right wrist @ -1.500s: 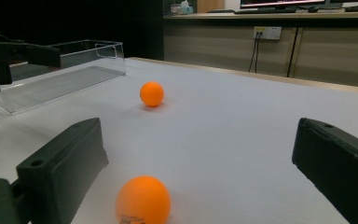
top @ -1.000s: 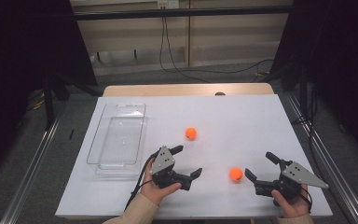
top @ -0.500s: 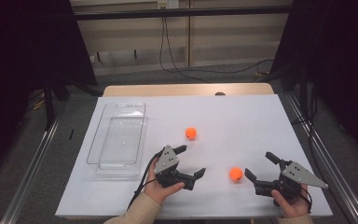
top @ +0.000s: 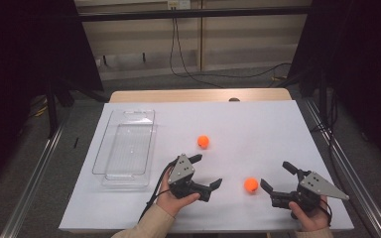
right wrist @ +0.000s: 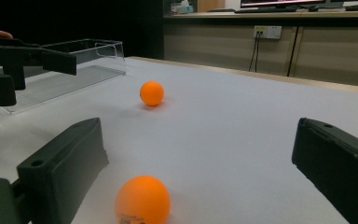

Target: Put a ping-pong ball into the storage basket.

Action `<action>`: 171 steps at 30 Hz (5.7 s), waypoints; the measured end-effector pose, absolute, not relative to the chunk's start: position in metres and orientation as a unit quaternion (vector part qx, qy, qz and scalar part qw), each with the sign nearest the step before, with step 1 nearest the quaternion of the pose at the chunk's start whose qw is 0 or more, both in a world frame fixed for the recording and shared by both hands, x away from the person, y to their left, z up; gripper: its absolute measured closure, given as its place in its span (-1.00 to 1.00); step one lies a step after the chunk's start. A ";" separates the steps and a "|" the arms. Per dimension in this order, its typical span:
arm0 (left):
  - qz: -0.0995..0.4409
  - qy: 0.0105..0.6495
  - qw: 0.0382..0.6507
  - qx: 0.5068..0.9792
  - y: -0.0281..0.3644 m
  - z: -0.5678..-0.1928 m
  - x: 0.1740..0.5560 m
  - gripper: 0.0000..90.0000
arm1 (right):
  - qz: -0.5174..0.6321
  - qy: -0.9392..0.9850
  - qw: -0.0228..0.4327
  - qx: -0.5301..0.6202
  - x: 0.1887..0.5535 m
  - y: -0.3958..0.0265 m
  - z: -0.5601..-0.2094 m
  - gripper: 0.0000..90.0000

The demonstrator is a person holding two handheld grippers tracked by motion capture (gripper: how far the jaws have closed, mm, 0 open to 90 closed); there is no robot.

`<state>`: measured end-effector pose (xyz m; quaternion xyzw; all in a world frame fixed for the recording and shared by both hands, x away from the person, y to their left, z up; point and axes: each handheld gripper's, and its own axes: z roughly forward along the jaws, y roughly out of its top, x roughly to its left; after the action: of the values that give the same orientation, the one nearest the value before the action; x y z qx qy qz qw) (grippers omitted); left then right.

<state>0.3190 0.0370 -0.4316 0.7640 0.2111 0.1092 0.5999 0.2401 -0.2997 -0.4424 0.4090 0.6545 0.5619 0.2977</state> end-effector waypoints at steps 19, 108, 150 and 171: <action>0.101 0.210 0.595 0.769 0.028 -0.433 0.319 -0.96 | 0.561 0.655 0.298 0.409 0.240 -0.300 -0.442 -0.95; 0.055 0.197 0.547 0.812 -0.012 -0.442 0.327 -0.95 | 0.559 0.655 0.297 0.412 0.241 -0.300 -0.443 -0.95; 0.046 0.180 0.533 0.826 -0.031 -0.445 0.327 -0.95 | 0.559 0.654 0.297 0.415 0.241 -0.301 -0.443 -0.95; 0.043 0.167 0.520 0.836 -0.041 -0.447 0.326 -0.95 | 0.558 0.654 0.298 0.415 0.242 -0.301 -0.443 -0.94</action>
<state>0.3264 -0.0408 -0.4472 0.8365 0.1665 0.0433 0.5203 0.2416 -0.3009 -0.4427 0.4153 0.6537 0.5583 0.2976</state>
